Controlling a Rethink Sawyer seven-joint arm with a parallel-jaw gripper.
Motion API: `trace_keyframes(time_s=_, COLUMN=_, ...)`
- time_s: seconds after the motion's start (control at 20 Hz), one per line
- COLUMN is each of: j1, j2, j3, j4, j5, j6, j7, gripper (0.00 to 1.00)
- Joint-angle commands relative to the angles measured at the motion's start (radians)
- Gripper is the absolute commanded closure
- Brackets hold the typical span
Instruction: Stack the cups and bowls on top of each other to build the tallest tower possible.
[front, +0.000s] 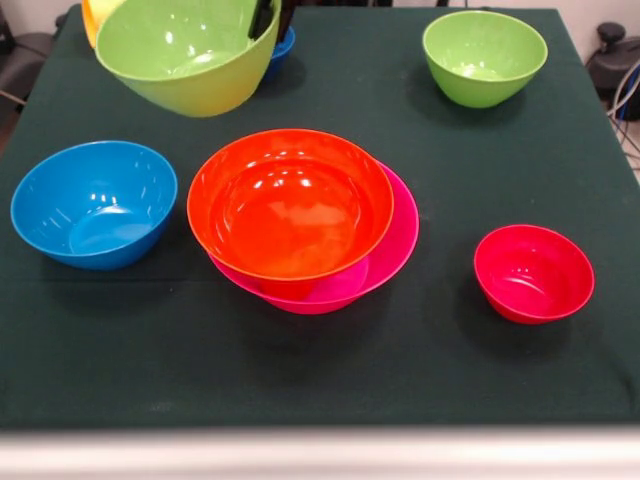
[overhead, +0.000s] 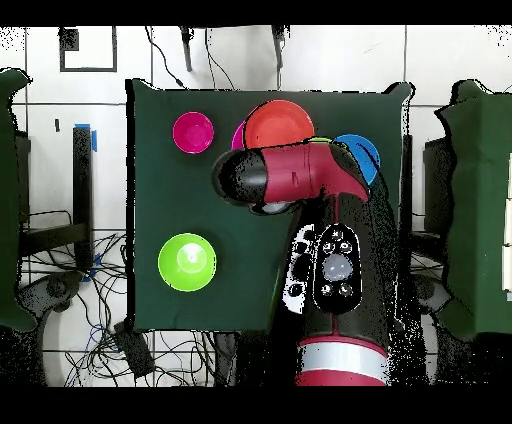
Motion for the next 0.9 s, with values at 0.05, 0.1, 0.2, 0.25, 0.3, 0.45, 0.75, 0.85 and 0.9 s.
trace_keyframes(time_s=0.05, j1=0.033, j2=0.001, j3=0.040, j4=-0.043, j5=0.001, j6=0.049, j7=0.067, gripper=1.00)
trace_keyframes(time_s=0.1, j1=0.036, j2=0.006, j3=0.044, j4=-0.043, j5=0.009, j6=0.045, j7=0.077, gripper=1.00)
trace_keyframes(time_s=0.2, j1=0.041, j2=0.030, j3=0.052, j4=-0.063, j5=0.019, j6=0.046, j7=0.088, gripper=1.00)
trace_keyframes(time_s=0.25, j1=0.043, j2=0.041, j3=0.056, j4=-0.074, j5=0.023, j6=0.048, j7=0.090, gripper=1.00)
trace_keyframes(time_s=0.3, j1=0.044, j2=0.050, j3=0.060, j4=-0.085, j5=0.028, j6=0.053, j7=0.089, gripper=1.00)
trace_keyframes(time_s=0.45, j1=0.050, j2=0.085, j3=0.068, j4=-0.119, j5=0.042, j6=0.052, j7=0.099, gripper=1.00)
trace_keyframes(time_s=0.75, j1=0.065, j2=0.141, j3=0.074, j4=-0.176, j5=0.073, j6=0.053, j7=0.121, gripper=1.00)
trace_keyframes(time_s=0.85, j1=0.070, j2=0.149, j3=0.072, j4=-0.190, j5=0.083, j6=0.060, j7=0.120, gripper=1.00)
trace_keyframes(time_s=0.9, j1=0.072, j2=0.153, j3=0.071, j4=-0.197, j5=0.088, j6=0.063, j7=0.120, gripper=1.00)
